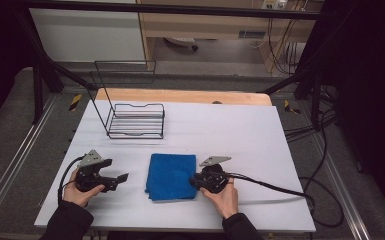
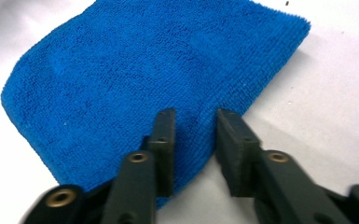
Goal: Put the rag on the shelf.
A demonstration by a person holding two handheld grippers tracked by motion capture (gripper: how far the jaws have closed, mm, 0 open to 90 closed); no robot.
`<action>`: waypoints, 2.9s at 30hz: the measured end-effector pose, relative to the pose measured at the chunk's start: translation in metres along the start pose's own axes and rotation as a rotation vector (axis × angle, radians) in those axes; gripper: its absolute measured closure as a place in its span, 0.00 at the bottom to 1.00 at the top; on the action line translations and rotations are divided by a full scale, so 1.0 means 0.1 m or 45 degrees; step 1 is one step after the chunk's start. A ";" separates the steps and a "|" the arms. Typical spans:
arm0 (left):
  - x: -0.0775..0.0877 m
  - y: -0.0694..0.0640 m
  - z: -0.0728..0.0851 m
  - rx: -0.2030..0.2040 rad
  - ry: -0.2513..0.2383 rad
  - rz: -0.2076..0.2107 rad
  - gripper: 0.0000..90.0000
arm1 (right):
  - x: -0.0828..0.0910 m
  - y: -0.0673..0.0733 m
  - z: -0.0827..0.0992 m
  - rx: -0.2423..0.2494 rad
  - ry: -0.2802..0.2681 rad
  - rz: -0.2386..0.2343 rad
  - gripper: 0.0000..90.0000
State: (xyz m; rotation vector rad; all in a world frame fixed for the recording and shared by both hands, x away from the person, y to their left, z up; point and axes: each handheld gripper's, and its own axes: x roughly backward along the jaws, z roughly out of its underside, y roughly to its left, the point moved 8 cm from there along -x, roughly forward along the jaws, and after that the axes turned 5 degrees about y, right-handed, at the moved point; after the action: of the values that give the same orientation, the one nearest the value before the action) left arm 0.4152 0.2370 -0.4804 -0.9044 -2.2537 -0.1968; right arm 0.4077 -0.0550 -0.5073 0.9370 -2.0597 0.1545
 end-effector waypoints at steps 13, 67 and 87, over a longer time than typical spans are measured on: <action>0.00 -0.06 -0.04 0.025 -0.012 0.018 0.11 | 0.11 -0.03 0.02 -0.091 -0.028 0.067 0.96; -1.14 -0.34 -0.62 0.100 0.198 -0.027 0.75 | 0.59 -0.53 0.06 -0.017 -0.209 -0.025 0.10; -1.14 -0.38 -0.60 0.110 0.196 0.014 0.92 | 0.52 -0.55 -0.13 -0.030 -0.226 -0.025 0.05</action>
State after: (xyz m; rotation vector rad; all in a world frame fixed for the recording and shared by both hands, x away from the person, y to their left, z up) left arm 0.4823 0.1229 -0.5057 -0.8273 -2.0981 -0.1574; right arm 0.4339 -0.1179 -0.4721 0.9859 -2.2086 0.0374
